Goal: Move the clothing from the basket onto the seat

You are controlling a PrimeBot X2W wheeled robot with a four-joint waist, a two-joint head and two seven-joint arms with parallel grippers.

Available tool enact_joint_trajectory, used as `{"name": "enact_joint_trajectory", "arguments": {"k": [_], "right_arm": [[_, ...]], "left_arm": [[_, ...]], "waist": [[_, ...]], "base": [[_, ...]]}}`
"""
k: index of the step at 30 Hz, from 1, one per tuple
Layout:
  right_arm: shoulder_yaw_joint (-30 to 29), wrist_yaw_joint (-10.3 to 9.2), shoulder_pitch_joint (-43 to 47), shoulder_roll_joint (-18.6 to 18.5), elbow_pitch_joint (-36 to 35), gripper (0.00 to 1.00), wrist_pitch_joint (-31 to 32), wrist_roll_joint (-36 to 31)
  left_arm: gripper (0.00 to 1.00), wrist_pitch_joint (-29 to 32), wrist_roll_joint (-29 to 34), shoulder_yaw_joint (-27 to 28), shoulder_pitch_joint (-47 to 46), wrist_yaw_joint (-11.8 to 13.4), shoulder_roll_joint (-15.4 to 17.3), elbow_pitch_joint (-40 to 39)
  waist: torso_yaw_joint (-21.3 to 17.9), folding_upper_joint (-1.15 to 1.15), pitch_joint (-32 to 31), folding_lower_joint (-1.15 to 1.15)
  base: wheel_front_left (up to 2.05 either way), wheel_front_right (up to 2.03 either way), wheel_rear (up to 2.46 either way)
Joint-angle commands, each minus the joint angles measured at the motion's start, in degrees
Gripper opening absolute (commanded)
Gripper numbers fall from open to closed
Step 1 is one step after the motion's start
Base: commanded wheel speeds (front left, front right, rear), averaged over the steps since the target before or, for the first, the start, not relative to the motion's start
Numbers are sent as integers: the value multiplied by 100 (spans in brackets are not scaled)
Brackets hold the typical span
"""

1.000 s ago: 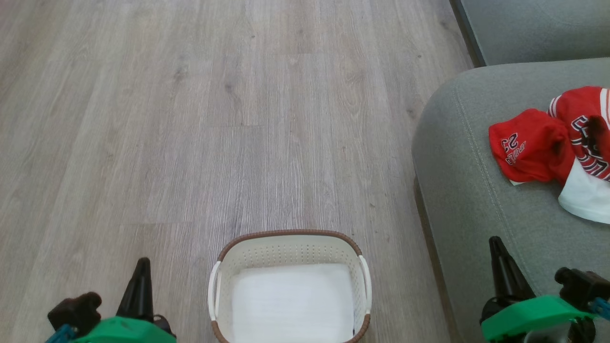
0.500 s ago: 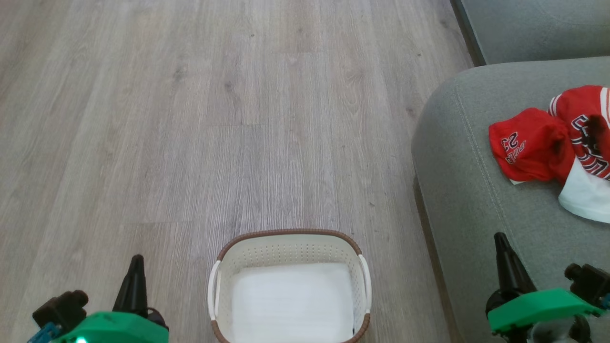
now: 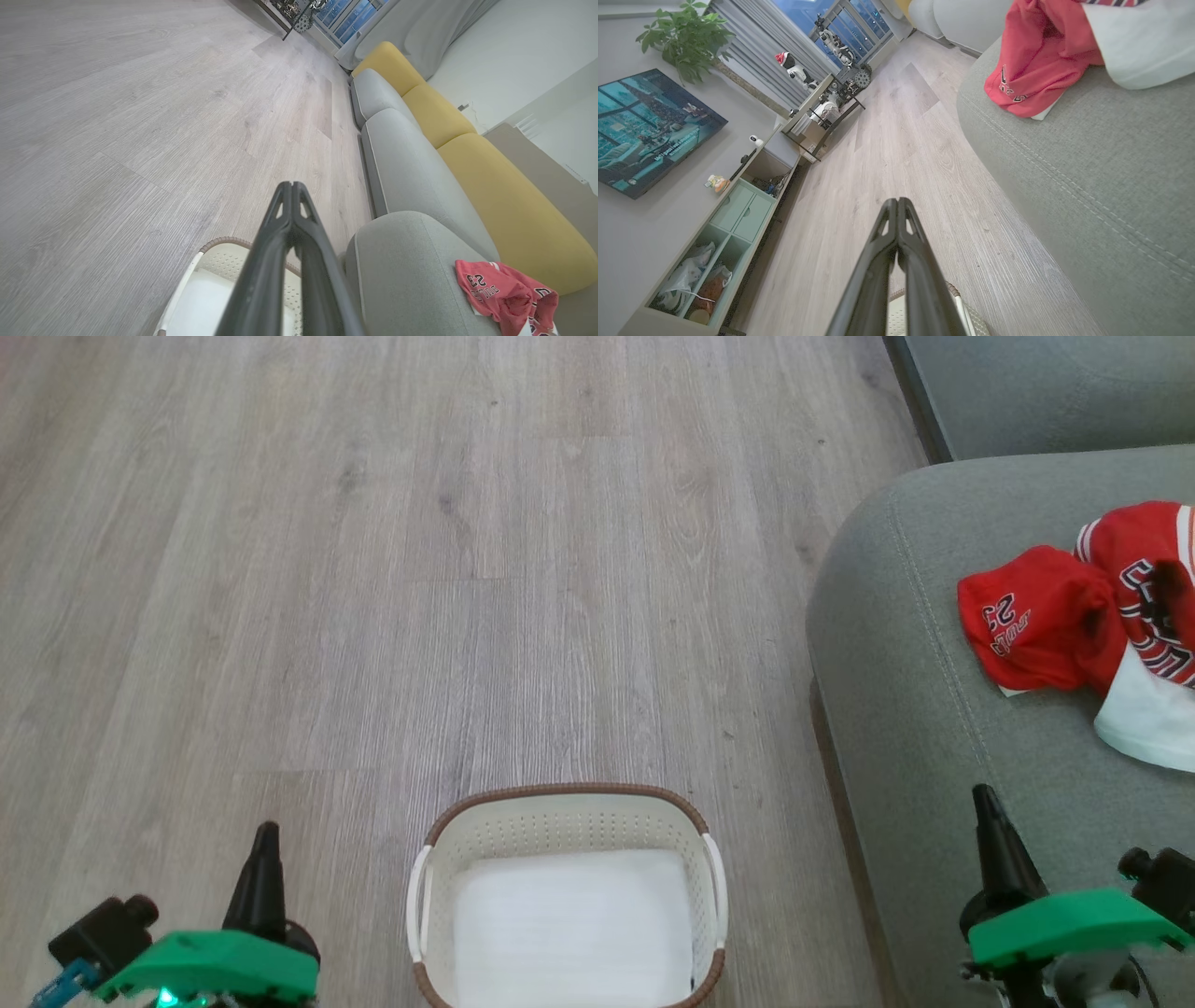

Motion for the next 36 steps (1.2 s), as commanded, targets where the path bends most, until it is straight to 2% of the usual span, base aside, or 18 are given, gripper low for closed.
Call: {"name": "enact_joint_trajectory", "arguments": {"k": [1,36], "right_arm": [[-8,0,-331,-30,-152,0,39,170],[-232,0,-635,87,13,0,594,2142]], "left_arm": [[0,41,-165,175,-335,-27,13,-148],[0,602,-2267,441,-662,-154,-82,-61]], "waist": [[0,0,2,0],[-12,0,41,0]], "base": [[0,0,0],[0,0,0]]}}
